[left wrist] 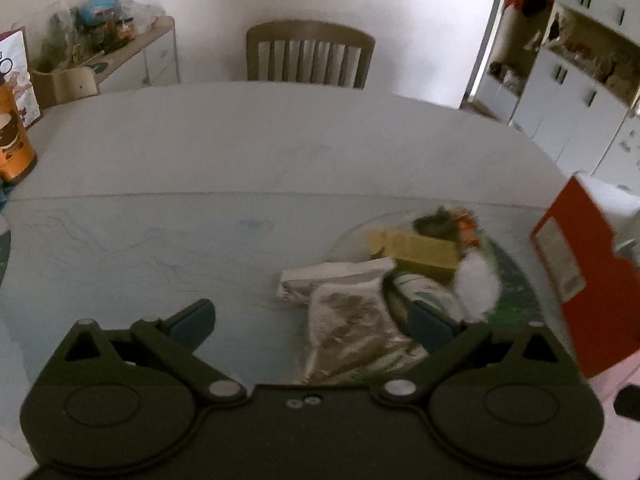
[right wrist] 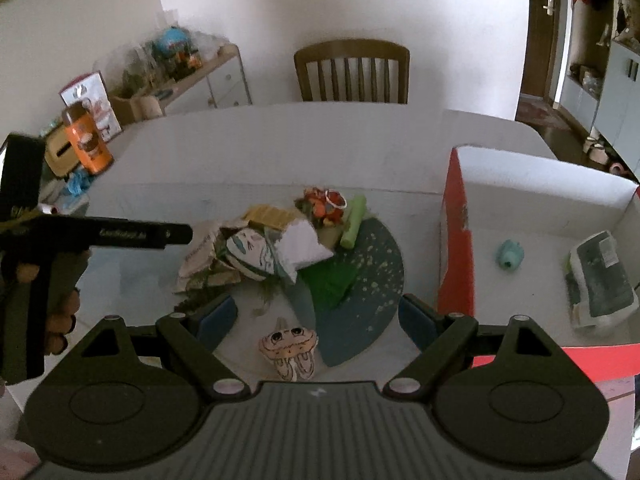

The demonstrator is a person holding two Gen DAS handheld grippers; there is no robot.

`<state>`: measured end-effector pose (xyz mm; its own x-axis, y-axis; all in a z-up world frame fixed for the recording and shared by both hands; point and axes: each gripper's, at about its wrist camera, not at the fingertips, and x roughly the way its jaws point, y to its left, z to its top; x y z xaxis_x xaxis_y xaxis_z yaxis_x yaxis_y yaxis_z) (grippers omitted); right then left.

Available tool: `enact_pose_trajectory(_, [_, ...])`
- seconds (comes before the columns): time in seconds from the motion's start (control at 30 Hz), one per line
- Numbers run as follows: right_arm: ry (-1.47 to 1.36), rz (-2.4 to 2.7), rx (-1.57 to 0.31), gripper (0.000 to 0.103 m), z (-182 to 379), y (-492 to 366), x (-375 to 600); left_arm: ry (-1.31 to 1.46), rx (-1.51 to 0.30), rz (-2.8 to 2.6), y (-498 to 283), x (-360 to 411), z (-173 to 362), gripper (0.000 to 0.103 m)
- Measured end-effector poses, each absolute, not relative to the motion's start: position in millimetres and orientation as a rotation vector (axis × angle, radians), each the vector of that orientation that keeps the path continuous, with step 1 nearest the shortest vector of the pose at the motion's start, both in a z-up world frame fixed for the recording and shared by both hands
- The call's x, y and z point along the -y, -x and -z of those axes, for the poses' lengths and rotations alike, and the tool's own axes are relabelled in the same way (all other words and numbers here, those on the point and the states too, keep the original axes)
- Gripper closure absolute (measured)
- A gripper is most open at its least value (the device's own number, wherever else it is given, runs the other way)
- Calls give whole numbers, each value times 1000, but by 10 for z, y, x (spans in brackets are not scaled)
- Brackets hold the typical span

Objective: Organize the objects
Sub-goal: 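Grasp the white ZHOUSHI bag with the left gripper while the right grasps the cartoon plush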

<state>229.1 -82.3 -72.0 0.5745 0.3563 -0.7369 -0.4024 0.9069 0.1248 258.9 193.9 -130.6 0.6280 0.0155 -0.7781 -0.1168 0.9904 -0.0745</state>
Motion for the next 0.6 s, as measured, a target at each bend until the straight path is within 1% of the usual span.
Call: enact_pose_trajectory(0.6, [191, -489, -964, 14, 1282, -2429, 386, 167, -998, -76, -2903, -2016, 1689, 2])
